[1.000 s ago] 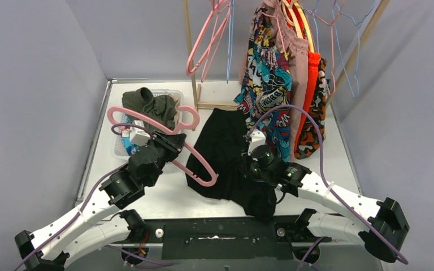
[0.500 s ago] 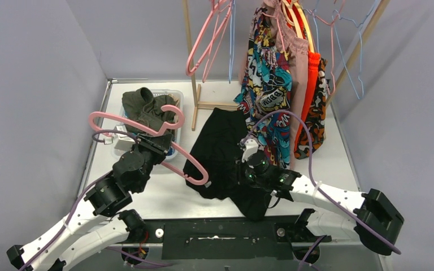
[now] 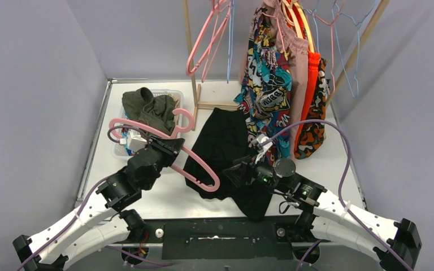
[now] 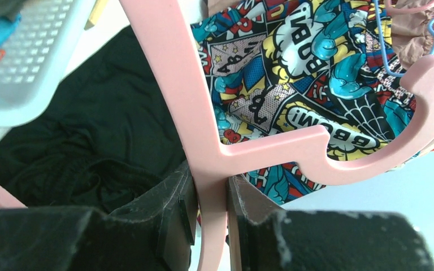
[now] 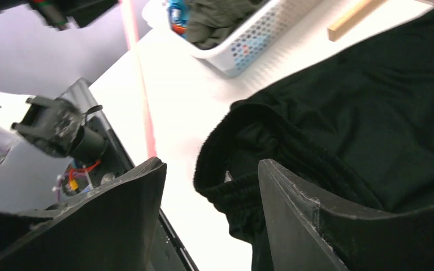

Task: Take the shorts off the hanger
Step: Remove the shorts from the hanger, then place the hanger on the clothes rod.

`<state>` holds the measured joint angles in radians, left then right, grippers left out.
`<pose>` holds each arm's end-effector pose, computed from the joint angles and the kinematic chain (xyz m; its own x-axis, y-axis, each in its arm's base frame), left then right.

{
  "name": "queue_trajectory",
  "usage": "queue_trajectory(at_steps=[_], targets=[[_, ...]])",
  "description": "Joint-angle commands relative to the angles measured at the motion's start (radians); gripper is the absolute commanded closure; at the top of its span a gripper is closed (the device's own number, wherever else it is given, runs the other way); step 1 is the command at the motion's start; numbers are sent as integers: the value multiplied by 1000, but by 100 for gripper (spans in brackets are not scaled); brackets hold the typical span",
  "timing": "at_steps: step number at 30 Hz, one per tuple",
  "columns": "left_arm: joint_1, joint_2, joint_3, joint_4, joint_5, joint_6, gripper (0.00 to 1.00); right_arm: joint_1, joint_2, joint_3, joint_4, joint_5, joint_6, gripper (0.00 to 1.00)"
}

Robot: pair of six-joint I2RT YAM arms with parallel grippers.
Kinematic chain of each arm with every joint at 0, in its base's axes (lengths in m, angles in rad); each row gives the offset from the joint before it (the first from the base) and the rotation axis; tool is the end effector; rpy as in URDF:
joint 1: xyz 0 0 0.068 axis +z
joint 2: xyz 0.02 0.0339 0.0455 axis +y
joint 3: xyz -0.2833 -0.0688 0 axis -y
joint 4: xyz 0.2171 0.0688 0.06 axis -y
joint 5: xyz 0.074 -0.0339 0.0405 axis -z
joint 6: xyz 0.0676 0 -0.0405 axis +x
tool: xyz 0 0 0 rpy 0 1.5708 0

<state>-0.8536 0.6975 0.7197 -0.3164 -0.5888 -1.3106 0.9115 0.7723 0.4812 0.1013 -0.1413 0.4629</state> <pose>0.1224 -0.0832 0.3225 -0.3171 -0.8591 -0.4018 -0.1128 0.4549 -0.8834 0.1031 0.1486 0.2798 -0.4907 0.0886 -0.8668 -0.7244 0.5114 0.4623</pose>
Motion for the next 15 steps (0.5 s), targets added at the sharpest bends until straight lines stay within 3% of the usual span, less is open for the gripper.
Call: queue_trajectory(at_steps=[1,5,10,11,15], targets=[[7,6,-16,114,48,-127,100,7,-19,-35,190,-176,-63,38],[9,40,-36,154,108,-169,100,8,34,-33,259,-259,-29,36],[13,40,-59,239,151,-183,100,9,133,14,210,-220,-26,39],[14,40,-59,222,143,-192,100,9,142,17,218,-225,-28,44],[22,15,-102,238,136,-200,100,9,140,14,230,-215,-22,80]])
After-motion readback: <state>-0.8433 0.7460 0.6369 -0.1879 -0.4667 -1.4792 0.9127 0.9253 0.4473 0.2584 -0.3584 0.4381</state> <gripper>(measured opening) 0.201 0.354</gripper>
